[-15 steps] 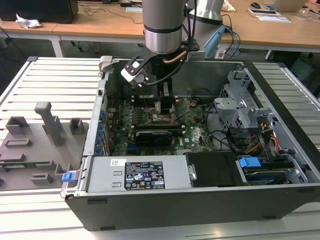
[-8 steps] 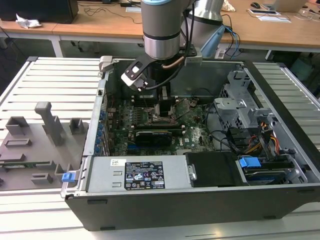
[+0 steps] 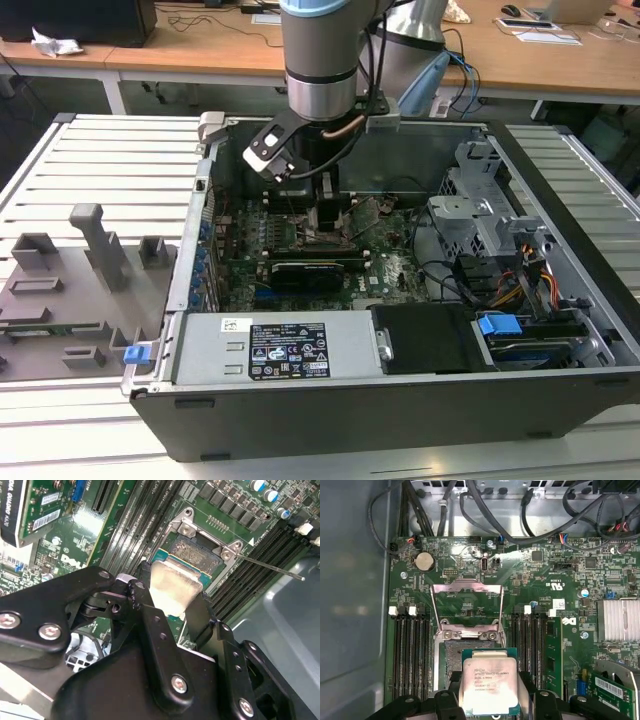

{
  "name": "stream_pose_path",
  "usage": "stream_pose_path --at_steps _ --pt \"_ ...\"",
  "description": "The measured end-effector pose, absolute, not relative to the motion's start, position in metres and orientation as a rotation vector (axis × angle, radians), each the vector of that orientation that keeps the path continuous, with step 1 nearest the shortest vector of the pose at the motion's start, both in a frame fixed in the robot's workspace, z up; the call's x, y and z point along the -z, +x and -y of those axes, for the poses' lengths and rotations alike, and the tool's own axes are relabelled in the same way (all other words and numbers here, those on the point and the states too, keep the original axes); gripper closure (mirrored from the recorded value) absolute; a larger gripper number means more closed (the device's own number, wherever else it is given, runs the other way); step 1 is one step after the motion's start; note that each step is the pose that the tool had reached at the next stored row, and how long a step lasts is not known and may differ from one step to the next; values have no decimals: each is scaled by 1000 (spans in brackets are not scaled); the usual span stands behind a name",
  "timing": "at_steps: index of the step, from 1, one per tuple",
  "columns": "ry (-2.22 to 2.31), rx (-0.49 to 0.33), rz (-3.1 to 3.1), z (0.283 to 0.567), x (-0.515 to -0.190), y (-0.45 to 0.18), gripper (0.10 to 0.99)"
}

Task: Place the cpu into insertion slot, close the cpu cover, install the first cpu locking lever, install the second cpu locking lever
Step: 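Place the cpu into insertion slot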

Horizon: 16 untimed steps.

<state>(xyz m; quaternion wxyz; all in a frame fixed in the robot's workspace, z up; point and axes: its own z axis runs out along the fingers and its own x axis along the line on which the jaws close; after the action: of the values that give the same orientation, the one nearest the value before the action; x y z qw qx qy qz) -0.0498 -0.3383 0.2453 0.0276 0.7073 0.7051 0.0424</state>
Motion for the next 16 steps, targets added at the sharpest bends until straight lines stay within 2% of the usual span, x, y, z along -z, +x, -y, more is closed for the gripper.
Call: stream_pose_path --at_steps 16 --pt "2204 -131 -2155 336 -234 -51 565"
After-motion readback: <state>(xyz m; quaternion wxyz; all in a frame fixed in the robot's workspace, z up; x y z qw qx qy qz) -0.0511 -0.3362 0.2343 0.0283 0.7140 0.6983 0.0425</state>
